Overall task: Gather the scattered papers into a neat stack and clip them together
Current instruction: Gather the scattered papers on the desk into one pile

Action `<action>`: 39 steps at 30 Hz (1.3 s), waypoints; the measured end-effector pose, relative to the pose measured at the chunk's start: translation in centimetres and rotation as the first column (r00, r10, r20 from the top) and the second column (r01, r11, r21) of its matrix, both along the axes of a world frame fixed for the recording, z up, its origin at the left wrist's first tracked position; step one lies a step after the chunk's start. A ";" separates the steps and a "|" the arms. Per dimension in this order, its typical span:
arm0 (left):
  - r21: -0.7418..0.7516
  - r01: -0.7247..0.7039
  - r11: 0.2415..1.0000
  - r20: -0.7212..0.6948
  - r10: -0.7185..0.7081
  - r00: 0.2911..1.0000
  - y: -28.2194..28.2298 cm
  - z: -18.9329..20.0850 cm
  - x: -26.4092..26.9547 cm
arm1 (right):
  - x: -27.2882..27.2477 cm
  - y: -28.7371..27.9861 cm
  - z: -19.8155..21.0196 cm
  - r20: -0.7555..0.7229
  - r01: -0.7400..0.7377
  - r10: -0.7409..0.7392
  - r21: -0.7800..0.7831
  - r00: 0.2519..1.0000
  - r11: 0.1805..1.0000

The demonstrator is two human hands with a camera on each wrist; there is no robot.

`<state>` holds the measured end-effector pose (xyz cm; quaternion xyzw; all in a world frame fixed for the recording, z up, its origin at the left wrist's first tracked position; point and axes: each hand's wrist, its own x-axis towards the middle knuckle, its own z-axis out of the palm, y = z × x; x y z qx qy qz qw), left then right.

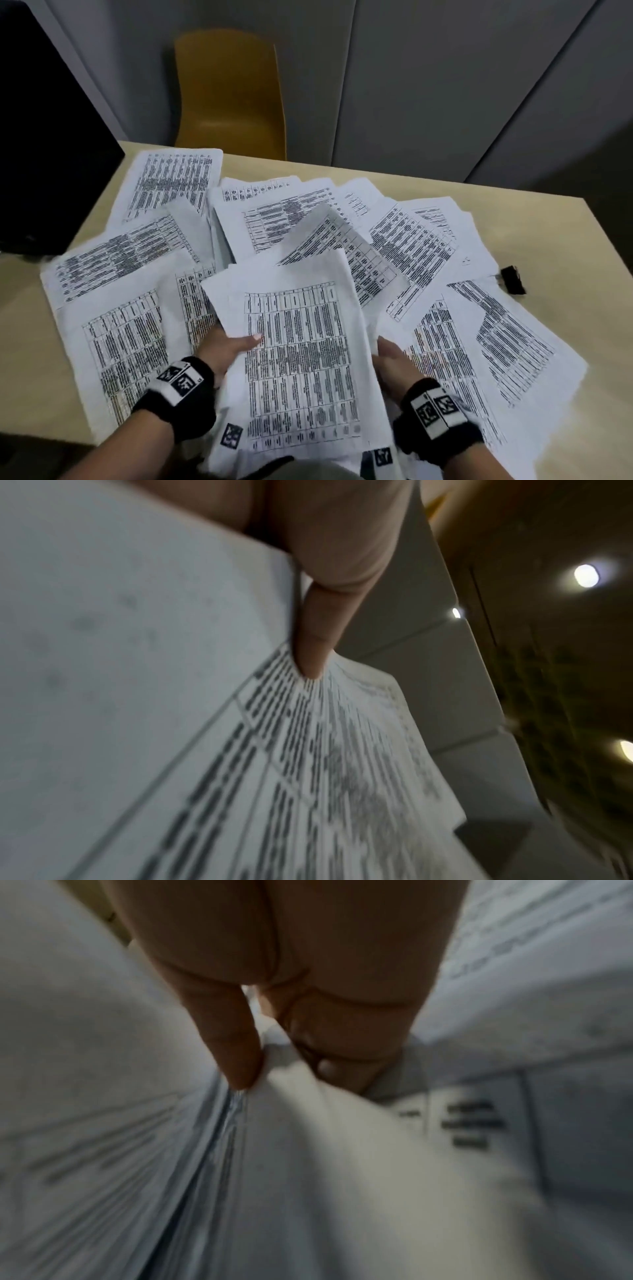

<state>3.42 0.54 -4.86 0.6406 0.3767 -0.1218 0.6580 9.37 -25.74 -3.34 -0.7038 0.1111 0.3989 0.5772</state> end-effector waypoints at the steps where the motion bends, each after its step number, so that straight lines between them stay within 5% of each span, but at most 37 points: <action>1: 0.058 0.019 0.998 0.012 -0.020 1.000 -0.1 -0.3 -0.3 | 0.3 -0.2 0.3 0.066 -0.040 0.044 -0.052 0.997 0.998; 4: 0.194 0.004 0.981 0.011 -0.006 1.000 0.4 -0.1 -0.8 | 2.8 -1.8 0.7 0.300 0.164 -0.086 -0.247 0.950 0.955; 6: 0.209 -0.013 0.978 0.014 0.010 1.000 0.7 -0.4 -0.9 | 5.0 -3.4 0.9 0.431 0.418 -0.233 -0.406 0.872 0.813; 10: 0.233 0.041 0.972 -0.047 -0.031 0.998 1.1 -1.4 -1.2 | 7.8 -4.2 0.9 0.387 0.486 -0.304 -0.575 0.870 0.659; 15: 0.269 0.064 0.961 -0.106 -0.036 0.994 2.8 -5.0 -1.6 | 7.4 -1.4 0.1 0.432 0.425 -0.179 -0.582 0.884 0.693; 22: 0.285 0.040 0.958 -0.037 -0.031 0.999 1.4 -1.8 -1.4 | 7.4 -2.2 0.6 0.388 0.561 -0.419 -0.409 0.821 0.720; 26: 0.271 0.040 0.962 -0.043 -0.029 0.999 1.4 -1.9 -1.4 | 6.7 -6.1 0.8 0.291 0.272 -0.107 -0.616 0.951 0.740; 29: 0.276 0.053 0.960 -0.041 -0.044 0.998 1.4 -1.8 -1.2 | 6.3 -8.6 0.6 0.228 0.120 0.070 -0.722 0.971 0.681; 33: 0.284 0.037 0.958 -0.018 -0.033 0.999 1.2 -1.3 -1.3 | 5.6 -9.6 0.8 0.365 0.326 -0.049 -0.752 0.930 0.573; 39: 0.249 0.017 0.968 -0.023 -0.011 1.000 1.0 -1.2 -1.4 | 4.9 -8.6 -0.2 0.339 0.284 -0.087 -0.592 0.937 0.754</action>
